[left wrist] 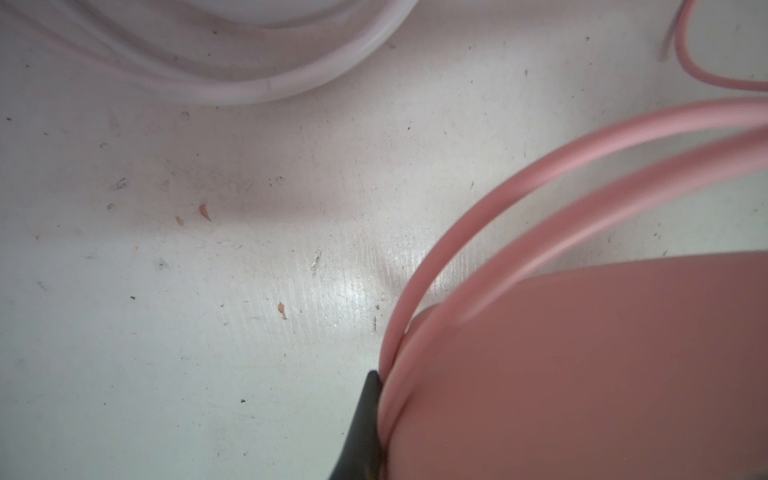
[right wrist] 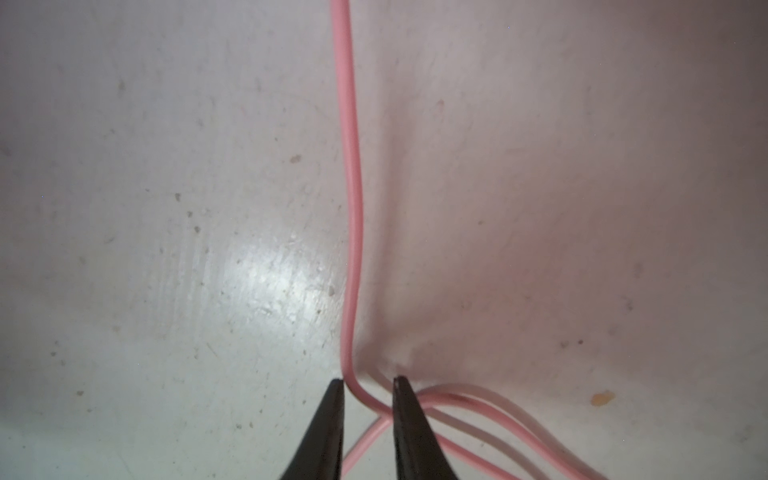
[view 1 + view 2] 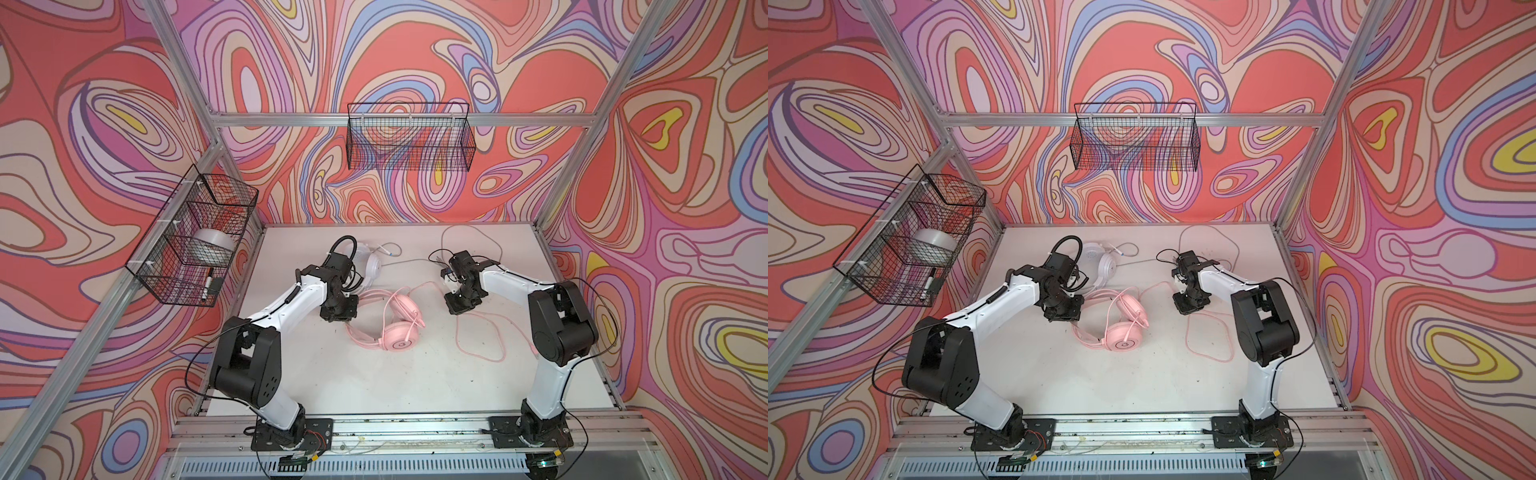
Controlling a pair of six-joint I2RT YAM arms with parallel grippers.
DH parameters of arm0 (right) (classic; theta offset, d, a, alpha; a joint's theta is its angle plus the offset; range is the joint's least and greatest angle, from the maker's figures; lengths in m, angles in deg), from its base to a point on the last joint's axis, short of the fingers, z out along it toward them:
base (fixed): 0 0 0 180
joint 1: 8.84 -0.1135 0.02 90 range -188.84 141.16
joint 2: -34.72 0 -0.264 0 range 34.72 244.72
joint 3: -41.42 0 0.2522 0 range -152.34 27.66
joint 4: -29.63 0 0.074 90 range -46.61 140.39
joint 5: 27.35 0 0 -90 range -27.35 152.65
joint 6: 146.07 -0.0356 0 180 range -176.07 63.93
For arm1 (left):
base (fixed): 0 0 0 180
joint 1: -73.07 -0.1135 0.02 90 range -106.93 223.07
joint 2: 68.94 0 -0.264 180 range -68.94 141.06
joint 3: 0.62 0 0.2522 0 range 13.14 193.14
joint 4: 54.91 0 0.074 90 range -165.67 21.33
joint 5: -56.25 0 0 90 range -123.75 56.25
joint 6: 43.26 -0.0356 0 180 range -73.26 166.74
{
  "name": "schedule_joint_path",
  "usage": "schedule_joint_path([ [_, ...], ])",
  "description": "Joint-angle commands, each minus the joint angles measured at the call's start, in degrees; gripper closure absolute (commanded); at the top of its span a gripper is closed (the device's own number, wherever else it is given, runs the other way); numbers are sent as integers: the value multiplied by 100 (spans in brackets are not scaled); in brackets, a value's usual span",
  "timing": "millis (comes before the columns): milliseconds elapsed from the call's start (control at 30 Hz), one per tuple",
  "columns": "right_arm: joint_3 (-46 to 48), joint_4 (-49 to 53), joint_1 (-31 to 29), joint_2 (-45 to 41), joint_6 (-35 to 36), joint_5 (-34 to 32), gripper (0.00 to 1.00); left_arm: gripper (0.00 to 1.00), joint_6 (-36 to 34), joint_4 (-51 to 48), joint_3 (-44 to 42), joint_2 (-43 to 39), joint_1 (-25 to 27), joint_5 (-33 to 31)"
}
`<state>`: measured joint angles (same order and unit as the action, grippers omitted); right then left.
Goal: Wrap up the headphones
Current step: 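Grasp the loose pink cable again with the right gripper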
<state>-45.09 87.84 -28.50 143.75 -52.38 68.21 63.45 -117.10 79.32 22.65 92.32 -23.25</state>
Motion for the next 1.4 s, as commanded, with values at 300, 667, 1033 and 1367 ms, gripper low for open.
schedule_joint_path([
  [300,-42,151,-170,435,140,-510,81,100,87,-9,152,-71,26,270],
  [667,181,-90,-178,-92,115,196,100,100,352,178,203,-114,-13,690],
  [1033,993,-602,-183,-1018,182,692,100,100,1442,779,212,-303,-193,1345],
  [1367,1468,-691,-564,-1706,592,1039,100,100,2193,1253,-256,-878,-782,1272],
])
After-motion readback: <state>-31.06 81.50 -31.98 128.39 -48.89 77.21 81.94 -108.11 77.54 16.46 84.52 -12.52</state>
